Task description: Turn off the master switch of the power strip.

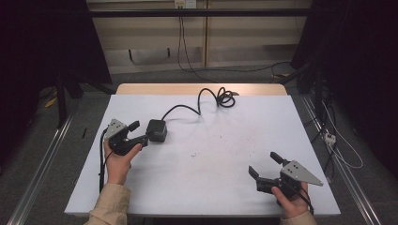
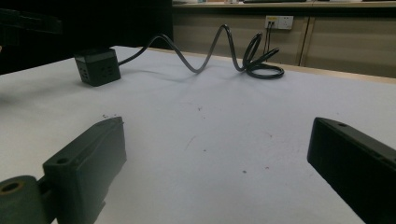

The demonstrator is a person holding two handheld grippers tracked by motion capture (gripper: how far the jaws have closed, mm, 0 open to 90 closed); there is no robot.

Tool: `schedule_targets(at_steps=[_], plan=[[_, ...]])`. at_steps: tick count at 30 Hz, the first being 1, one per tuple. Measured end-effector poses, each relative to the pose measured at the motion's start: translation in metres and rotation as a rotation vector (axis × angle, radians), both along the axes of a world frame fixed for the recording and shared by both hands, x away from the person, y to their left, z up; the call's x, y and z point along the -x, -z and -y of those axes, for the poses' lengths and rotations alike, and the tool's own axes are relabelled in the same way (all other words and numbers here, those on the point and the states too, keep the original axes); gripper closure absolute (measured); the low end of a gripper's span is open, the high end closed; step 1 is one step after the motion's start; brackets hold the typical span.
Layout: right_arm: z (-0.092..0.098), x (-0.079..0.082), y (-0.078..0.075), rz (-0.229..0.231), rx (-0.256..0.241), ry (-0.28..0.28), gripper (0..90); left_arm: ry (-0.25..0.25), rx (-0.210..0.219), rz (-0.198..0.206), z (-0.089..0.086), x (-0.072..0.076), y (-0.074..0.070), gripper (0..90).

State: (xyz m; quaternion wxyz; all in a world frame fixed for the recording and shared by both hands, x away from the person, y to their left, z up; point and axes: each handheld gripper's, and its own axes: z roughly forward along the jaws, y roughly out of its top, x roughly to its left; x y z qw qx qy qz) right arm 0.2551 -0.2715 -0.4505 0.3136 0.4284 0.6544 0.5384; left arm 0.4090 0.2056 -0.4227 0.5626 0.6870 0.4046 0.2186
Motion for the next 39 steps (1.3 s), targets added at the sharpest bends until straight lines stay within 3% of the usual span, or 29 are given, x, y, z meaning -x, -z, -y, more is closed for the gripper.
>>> schedule_targets(at_steps=[4, 11, 18, 39], plan=[[0.0, 0.0, 0.0, 0.0, 0.001, 0.001, 3.9, 0.009, 0.005, -0.005, 0.001, -0.002, 0.0, 34.0], [0.0, 0.0, 0.0, -0.001, -0.002, 0.001, 3.9, 0.022, -0.024, -0.006, 0.005, -0.006, -0.001, 43.2], [0.0, 0.0, 0.0, -0.001, -0.002, 0.001, 3.9, 0.012, -0.016, -0.031, 0.005, -0.009, 0.001, 48.8], [0.001, 0.0, 0.0, -0.002, -0.003, 0.001, 3.9, 0.011, -0.029, -0.046, 0.009, -0.017, -0.002, 60.9]])
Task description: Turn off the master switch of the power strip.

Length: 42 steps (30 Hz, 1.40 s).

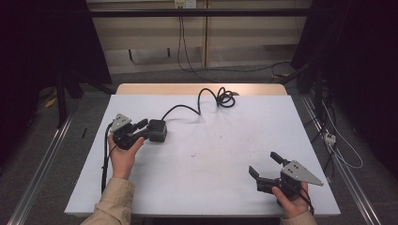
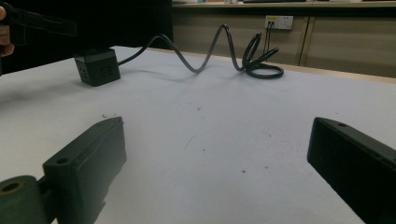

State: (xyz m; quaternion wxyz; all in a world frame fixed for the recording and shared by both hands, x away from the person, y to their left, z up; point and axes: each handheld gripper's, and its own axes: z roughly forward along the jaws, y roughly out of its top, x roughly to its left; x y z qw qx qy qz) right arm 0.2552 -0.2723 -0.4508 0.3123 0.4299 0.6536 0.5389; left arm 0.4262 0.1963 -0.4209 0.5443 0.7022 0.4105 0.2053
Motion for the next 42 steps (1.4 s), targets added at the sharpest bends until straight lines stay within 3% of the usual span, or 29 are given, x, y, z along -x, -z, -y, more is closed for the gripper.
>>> schedule_targets(at_steps=[18, 42], plan=[[0.001, 0.0, 0.0, 0.001, -0.002, 0.0, 3.9, -0.005, -0.005, -0.021, 0.0, -0.005, 0.001, 68.9], [0.002, -0.001, 0.0, 0.002, -0.001, 0.002, 4.0, 0.013, -0.041, -0.032, 0.007, -0.01, 0.002, 77.2]])
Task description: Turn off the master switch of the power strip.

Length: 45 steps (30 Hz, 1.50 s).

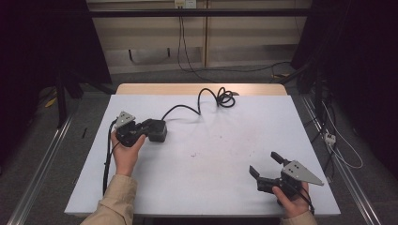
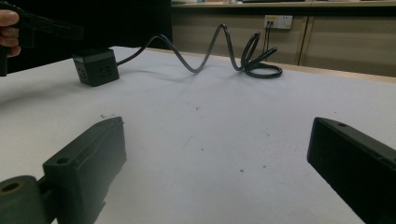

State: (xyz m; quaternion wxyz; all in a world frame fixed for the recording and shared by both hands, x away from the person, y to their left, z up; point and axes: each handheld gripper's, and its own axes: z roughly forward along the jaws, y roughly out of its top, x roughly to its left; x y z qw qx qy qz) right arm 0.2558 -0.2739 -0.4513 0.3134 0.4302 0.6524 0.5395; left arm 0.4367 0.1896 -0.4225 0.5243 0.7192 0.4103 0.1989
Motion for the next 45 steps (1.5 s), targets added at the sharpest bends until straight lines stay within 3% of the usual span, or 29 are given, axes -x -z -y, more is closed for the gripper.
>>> schedule_targets(at_steps=[27, 45], plan=[[0.0002, 0.0001, -0.0002, -0.001, 0.001, 0.0, 4.0, -0.005, -0.043, -0.031, 0.0037, 0.0005, 0.0024, 89.7], [-0.0007, -0.0002, 0.0, 0.0, 0.002, -0.003, 4.0, -0.009, -0.071, -0.051, 0.0056, -0.0014, 0.0064, 90.0]])
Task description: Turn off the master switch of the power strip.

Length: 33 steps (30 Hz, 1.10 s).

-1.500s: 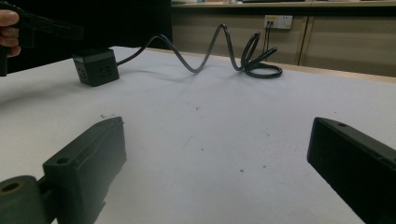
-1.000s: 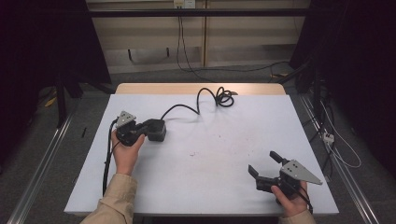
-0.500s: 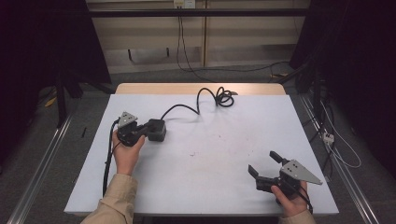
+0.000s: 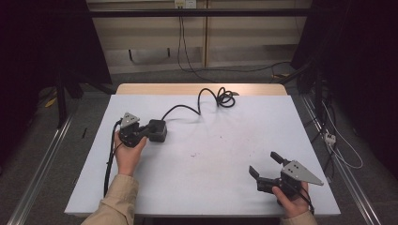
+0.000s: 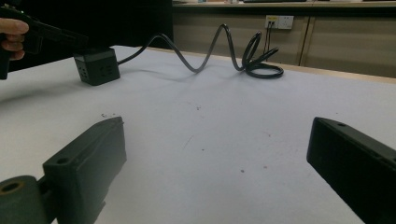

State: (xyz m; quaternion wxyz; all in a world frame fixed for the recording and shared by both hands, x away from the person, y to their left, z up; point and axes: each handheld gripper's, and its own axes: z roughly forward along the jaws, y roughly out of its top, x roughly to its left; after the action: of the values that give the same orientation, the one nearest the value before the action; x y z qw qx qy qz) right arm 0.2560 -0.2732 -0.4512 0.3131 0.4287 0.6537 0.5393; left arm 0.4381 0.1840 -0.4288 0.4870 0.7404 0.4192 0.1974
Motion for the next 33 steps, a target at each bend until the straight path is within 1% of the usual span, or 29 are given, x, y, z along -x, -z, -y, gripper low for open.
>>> schedule_targets(at_steps=[1, 5, 6, 11, 14, 15, 16, 19, 20, 23, 25, 26, 27, 28, 29, 33], plan=[[0.0002, 0.0, 0.0, 0.0, 0.001, -0.001, 4.0, 0.004, -0.007, 0.0, -0.0004, -0.0002, 0.0, 90.0], [0.0003, 0.0, -0.0002, 0.001, 0.0, 0.0, 4.0, -0.004, 0.002, 0.001, 0.0006, -0.0007, 0.001, 90.0], [0.0004, 0.0001, -0.0002, 0.001, 0.001, -0.001, 4.1, -0.002, -0.005, 0.001, 0.0001, -0.0009, 0.0009, 90.0], [0.0004, 0.0002, -0.0004, 0.002, 0.001, 0.0, 4.1, -0.002, -0.007, -0.001, 0.001, -0.0013, 0.0017, 90.0], [0.0005, 0.0001, -0.0003, 0.001, 0.001, 0.0, 4.1, -0.002, -0.003, -0.001, 0.0007, -0.0018, 0.0021, 90.0], [0.0005, 0.0001, -0.0003, 0.001, 0.001, 0.0, 4.1, -0.008, 0.009, 0.0, 0.0016, -0.0017, 0.0024, 90.0], [0.0006, 0.0001, -0.0003, 0.001, 0.001, 0.0, 4.1, -0.004, 0.0, 0.0, 0.0012, -0.0017, 0.0022, 90.0], [0.0007, 0.0001, -0.0002, 0.001, 0.0, 0.0, 4.1, -0.003, -0.002, -0.002, 0.0017, -0.0015, 0.0022, 90.0], [0.0007, 0.0001, -0.0003, 0.001, 0.0, 0.0, 4.1, 0.0, -0.011, 0.0, 0.0016, -0.0014, 0.002, 90.0], [0.0006, 0.0001, -0.0002, 0.001, 0.0, 0.0, 4.1, -0.001, -0.013, 0.001, 0.0019, -0.0013, 0.0022, 90.0], [0.0006, 0.0001, -0.0002, 0.001, 0.001, 0.001, 4.1, 0.002, -0.024, 0.003, 0.0016, -0.001, 0.0022, 90.0], [0.0006, 0.0001, -0.0002, 0.001, 0.001, 0.0, 4.1, 0.003, -0.021, 0.002, 0.0013, -0.0012, 0.0023, 90.0], [0.0006, 0.0001, -0.0002, 0.001, 0.0, 0.0, 4.1, -0.002, -0.008, -0.003, 0.0015, -0.0013, 0.0025, 90.0], [0.0006, 0.0001, -0.0002, 0.001, 0.001, 0.0, 4.1, -0.003, -0.008, -0.003, 0.0015, -0.0012, 0.0026, 90.0], [0.0006, 0.0001, -0.0002, 0.001, 0.0, 0.0, 4.2, 0.0, -0.021, 0.0, 0.0015, -0.0011, 0.0022, 90.0], [0.0003, 0.0, -0.0001, 0.001, 0.002, -0.001, 4.1, 0.001, -0.021, 0.0, 0.0014, -0.0011, 0.0023, 90.0]])
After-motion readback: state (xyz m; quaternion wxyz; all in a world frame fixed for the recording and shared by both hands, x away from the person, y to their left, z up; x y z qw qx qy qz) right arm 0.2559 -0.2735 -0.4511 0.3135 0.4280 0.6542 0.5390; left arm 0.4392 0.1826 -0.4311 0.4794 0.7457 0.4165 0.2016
